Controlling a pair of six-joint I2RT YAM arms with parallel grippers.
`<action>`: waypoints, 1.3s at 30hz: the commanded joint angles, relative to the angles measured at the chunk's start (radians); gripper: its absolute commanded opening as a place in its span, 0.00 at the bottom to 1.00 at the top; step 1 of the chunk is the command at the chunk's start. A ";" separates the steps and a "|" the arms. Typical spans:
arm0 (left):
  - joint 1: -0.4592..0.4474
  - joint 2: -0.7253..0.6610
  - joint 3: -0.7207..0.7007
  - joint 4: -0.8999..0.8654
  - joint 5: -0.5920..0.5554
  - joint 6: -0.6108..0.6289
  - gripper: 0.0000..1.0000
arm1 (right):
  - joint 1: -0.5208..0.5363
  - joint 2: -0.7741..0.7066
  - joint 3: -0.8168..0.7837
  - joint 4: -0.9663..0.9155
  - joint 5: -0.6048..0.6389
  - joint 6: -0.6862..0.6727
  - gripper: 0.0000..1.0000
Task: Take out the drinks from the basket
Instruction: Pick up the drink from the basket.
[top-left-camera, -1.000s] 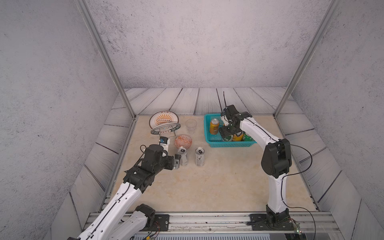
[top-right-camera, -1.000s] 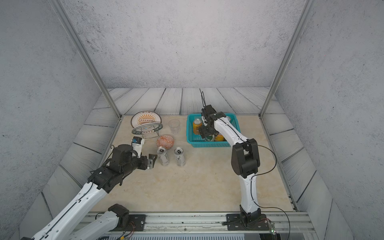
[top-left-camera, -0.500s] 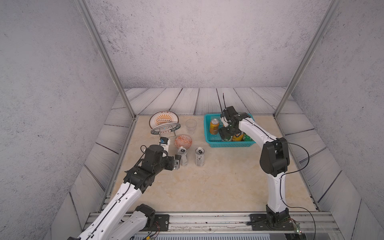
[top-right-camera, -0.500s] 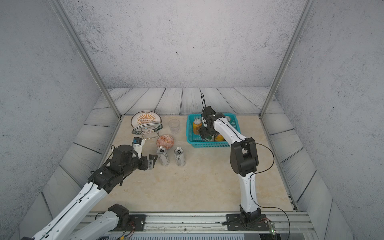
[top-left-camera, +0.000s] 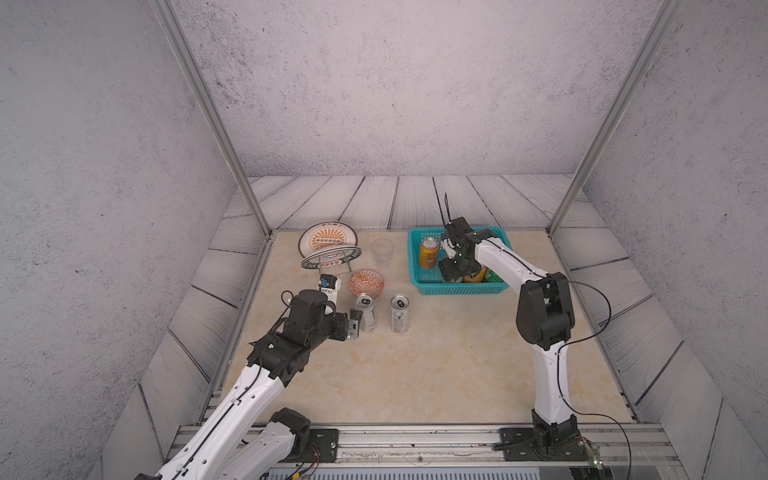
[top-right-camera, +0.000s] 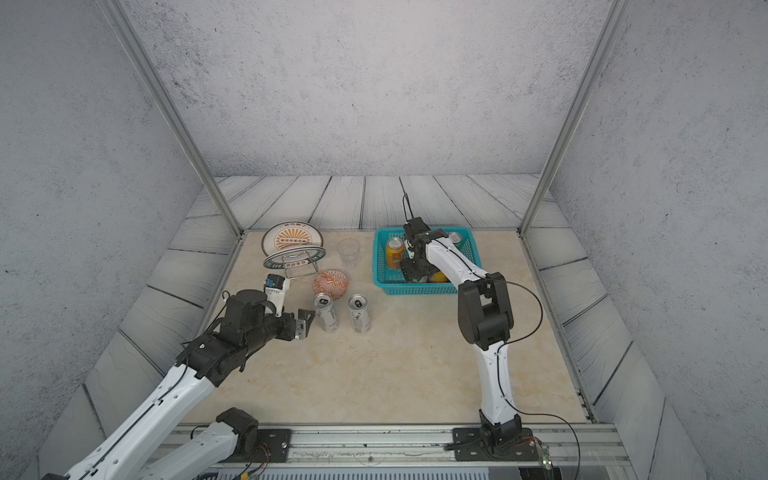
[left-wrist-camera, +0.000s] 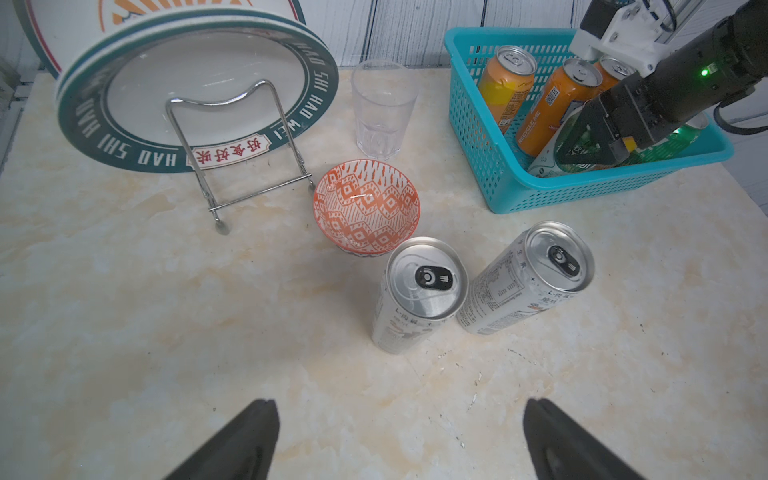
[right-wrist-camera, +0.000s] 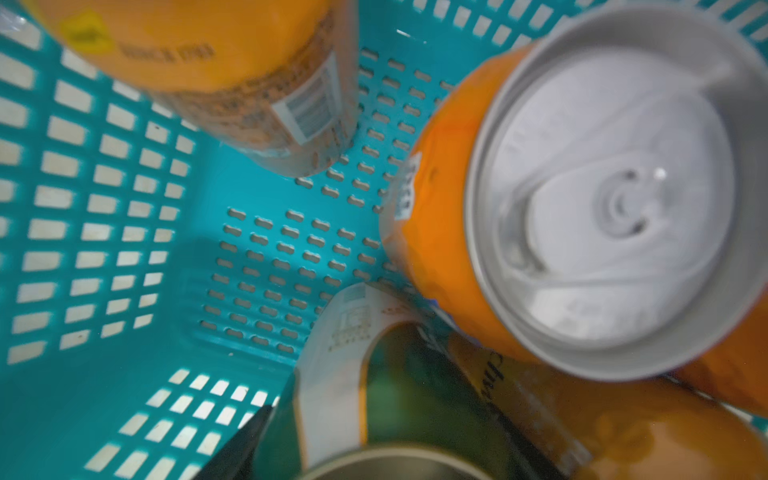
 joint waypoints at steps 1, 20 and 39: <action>0.007 -0.008 -0.010 0.015 0.005 -0.001 0.99 | -0.005 0.019 -0.008 -0.016 0.001 0.013 0.71; 0.007 -0.009 -0.007 0.019 0.005 -0.001 0.99 | -0.002 -0.208 0.021 -0.052 -0.036 -0.001 0.62; 0.007 -0.019 -0.006 0.015 -0.002 0.001 0.99 | 0.107 -0.613 -0.177 -0.048 -0.053 0.029 0.62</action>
